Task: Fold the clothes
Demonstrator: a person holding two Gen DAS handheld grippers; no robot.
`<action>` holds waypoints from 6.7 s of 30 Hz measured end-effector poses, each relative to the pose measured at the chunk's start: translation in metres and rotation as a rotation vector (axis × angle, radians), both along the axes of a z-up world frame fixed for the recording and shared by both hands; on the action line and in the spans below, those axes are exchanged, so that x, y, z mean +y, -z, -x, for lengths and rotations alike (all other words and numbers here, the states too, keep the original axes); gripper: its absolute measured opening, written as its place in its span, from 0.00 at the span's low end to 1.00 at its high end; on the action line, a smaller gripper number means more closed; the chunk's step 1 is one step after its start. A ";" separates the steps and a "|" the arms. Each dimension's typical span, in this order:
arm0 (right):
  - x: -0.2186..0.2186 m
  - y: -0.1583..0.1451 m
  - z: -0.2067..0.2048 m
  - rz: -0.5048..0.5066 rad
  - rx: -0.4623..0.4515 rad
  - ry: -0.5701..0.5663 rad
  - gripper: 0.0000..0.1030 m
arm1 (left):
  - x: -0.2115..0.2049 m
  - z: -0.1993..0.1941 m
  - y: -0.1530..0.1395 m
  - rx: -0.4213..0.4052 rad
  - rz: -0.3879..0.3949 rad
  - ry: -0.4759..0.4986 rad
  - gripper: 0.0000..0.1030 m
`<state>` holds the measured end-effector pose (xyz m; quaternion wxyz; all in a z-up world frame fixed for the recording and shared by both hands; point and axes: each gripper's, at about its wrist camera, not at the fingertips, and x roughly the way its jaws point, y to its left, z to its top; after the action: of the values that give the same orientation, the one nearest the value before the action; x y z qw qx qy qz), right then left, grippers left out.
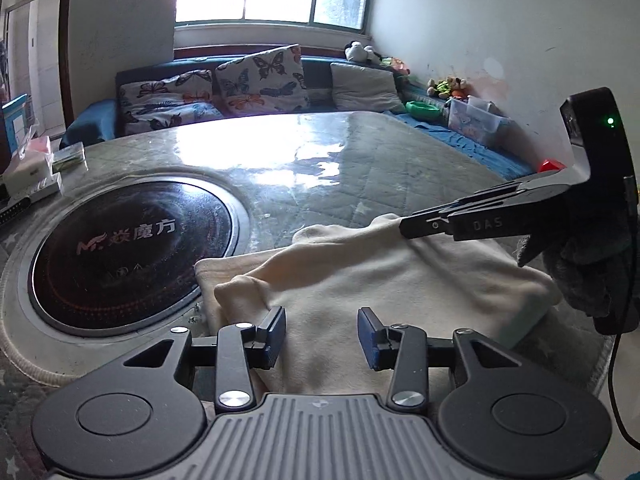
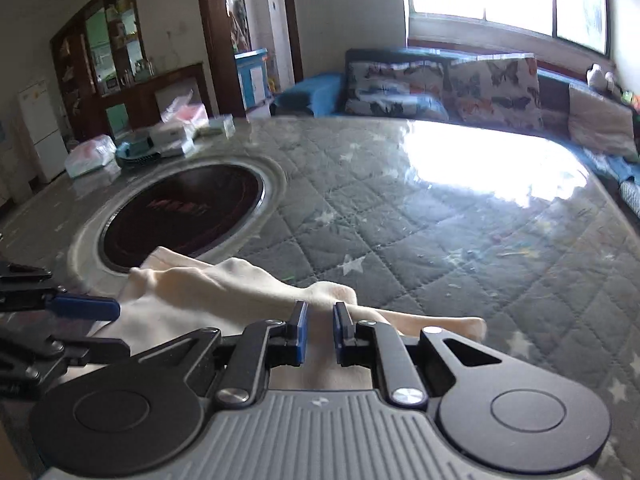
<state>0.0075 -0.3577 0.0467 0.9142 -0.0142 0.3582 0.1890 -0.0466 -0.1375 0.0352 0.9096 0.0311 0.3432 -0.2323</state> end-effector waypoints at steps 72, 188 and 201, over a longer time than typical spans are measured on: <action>0.168 0.013 0.122 0.348 -0.168 -0.552 0.37 | 0.075 -0.010 -0.008 0.143 0.209 -0.303 1.00; -0.235 -0.003 0.024 -0.043 -0.107 0.582 0.09 | -0.153 -0.108 -0.025 0.205 0.115 -0.007 0.15; -0.235 0.031 0.001 0.044 -0.025 0.585 0.13 | -0.159 -0.104 0.000 0.249 0.072 0.008 0.29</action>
<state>0.0066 -0.5927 0.0154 0.9337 0.0673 0.3399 -0.0905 0.0569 -0.2961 0.0352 0.8595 -0.0294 0.4446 -0.2504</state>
